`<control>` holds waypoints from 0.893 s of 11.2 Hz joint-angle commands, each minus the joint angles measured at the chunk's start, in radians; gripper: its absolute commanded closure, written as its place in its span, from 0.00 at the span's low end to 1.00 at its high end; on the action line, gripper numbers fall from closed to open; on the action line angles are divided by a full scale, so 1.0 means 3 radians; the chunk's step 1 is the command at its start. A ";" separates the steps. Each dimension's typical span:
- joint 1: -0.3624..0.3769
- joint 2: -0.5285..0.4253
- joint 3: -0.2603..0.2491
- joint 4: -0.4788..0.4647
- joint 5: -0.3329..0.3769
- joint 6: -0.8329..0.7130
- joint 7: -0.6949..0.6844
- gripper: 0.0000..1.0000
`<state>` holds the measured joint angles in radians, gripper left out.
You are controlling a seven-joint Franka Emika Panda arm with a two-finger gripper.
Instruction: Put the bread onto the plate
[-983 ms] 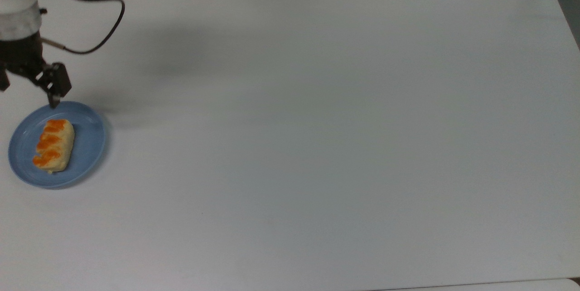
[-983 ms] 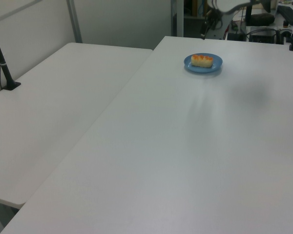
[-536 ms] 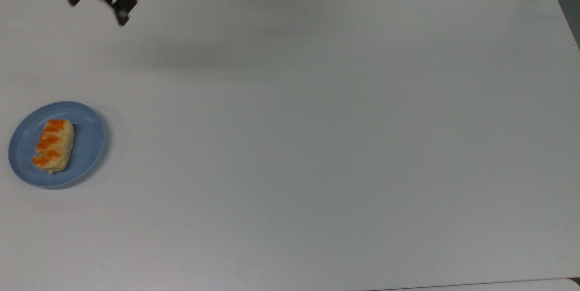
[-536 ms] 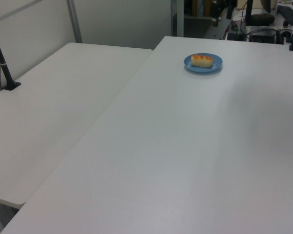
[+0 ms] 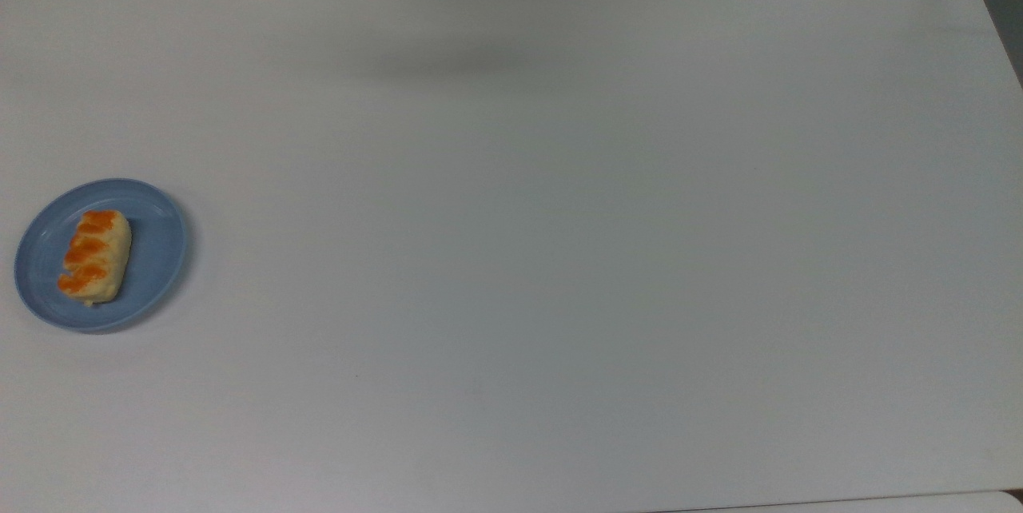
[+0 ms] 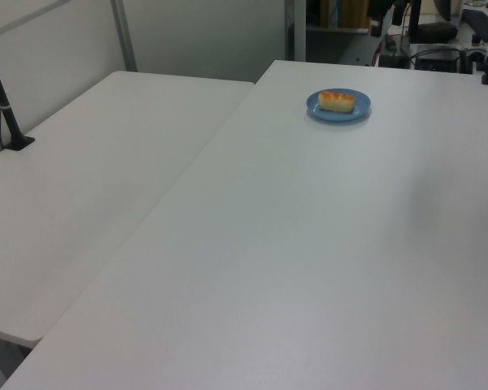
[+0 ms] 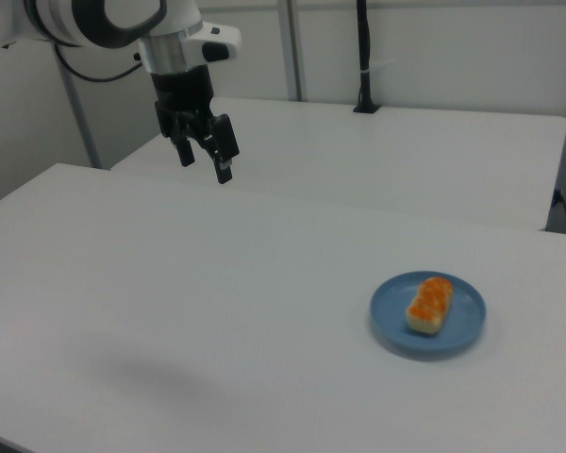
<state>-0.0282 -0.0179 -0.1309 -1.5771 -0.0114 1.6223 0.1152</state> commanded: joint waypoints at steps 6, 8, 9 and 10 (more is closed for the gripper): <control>-0.0187 0.0029 0.0365 -0.0107 0.0053 0.0140 -0.0471 0.00; -0.0127 0.0029 0.0339 -0.0102 0.0048 0.0135 -0.0471 0.00; -0.0126 0.0029 0.0339 -0.0102 0.0048 0.0140 -0.0471 0.00; -0.0131 0.0029 0.0339 -0.0102 0.0048 0.0140 -0.0476 0.00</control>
